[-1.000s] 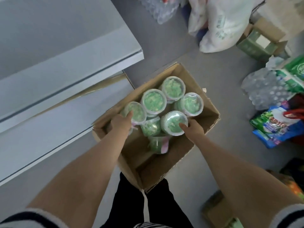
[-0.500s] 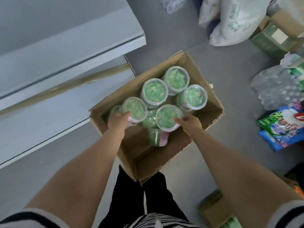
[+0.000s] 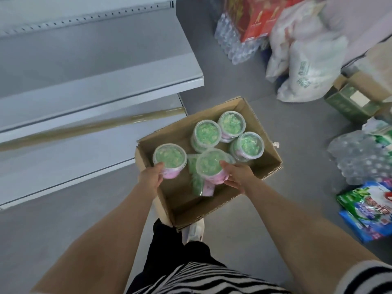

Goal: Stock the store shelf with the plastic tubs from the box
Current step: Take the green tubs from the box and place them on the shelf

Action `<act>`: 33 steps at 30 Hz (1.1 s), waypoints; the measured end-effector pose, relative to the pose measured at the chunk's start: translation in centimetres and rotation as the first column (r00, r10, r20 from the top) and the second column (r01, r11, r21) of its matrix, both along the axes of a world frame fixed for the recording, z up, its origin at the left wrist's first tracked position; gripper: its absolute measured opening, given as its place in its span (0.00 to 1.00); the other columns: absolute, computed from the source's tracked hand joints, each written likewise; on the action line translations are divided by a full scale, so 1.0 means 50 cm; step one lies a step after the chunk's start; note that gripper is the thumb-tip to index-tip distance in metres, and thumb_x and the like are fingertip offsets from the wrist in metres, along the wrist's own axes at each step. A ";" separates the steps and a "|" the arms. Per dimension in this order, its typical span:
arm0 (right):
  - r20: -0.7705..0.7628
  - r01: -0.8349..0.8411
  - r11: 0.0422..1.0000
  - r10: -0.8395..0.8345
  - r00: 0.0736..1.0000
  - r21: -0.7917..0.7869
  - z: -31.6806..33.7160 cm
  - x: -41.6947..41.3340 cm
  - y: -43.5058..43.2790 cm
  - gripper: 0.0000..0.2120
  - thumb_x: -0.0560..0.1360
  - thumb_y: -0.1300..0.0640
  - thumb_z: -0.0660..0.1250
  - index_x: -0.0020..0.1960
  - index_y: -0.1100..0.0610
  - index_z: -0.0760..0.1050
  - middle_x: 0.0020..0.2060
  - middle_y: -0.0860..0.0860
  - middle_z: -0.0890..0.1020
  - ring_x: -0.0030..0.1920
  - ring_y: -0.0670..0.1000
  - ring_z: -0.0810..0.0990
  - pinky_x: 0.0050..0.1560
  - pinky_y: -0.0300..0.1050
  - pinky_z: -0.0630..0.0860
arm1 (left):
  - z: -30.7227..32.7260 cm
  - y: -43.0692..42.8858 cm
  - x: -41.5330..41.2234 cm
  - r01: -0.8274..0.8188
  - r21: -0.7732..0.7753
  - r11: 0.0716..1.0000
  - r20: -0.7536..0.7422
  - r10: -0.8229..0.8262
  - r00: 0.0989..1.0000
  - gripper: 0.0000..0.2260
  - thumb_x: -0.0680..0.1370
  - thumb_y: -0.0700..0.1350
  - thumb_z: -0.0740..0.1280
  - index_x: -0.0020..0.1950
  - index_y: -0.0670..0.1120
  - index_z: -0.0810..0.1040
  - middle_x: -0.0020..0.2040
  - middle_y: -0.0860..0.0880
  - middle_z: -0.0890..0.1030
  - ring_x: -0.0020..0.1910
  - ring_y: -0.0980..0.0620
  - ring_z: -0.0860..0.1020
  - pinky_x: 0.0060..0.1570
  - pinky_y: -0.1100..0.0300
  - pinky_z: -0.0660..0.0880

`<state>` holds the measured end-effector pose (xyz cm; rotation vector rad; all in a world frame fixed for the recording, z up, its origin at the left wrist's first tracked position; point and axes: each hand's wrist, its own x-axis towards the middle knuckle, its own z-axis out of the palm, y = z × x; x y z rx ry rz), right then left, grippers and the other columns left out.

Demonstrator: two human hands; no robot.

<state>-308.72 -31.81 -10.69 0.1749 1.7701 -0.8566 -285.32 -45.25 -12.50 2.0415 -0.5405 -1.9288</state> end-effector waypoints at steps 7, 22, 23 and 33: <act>0.033 -0.091 0.993 0.094 0.995 -0.077 0.050 -0.003 -0.011 0.26 0.69 0.49 0.78 0.62 0.57 0.75 0.56 0.56 0.84 0.53 0.57 0.84 0.56 0.57 0.81 | 0.053 0.013 0.021 -0.101 -0.078 0.992 -0.071 0.095 0.993 0.16 0.77 0.44 0.69 0.62 0.38 0.73 0.61 0.42 0.77 0.58 0.49 0.77 0.59 0.59 0.74; -0.018 -0.185 0.928 0.189 0.982 -0.325 0.241 0.017 -0.079 0.26 0.69 0.43 0.77 0.61 0.56 0.77 0.57 0.56 0.81 0.57 0.57 0.81 0.57 0.51 0.80 | 0.255 -0.015 0.028 -0.259 -0.256 0.931 -0.249 0.195 0.949 0.11 0.74 0.43 0.73 0.52 0.41 0.76 0.44 0.47 0.78 0.40 0.55 0.78 0.39 0.64 0.78; -0.010 -0.179 0.916 0.188 0.982 -0.360 0.262 0.021 -0.093 0.26 0.69 0.44 0.77 0.61 0.56 0.78 0.57 0.56 0.81 0.57 0.56 0.81 0.57 0.50 0.81 | 0.280 -0.024 0.031 -0.274 -0.273 0.922 -0.277 0.197 0.941 0.09 0.74 0.44 0.73 0.50 0.41 0.77 0.43 0.48 0.78 0.39 0.55 0.77 0.40 0.64 0.77; 0.035 -0.181 0.747 0.263 0.964 -0.640 0.513 0.114 -0.261 0.17 0.72 0.45 0.74 0.49 0.58 0.78 0.51 0.58 0.80 0.51 0.54 0.80 0.63 0.54 0.77 | 0.600 -0.116 0.145 -0.498 -0.449 0.742 -0.514 0.242 0.823 0.06 0.74 0.43 0.72 0.44 0.43 0.77 0.42 0.47 0.78 0.41 0.52 0.77 0.48 0.57 0.81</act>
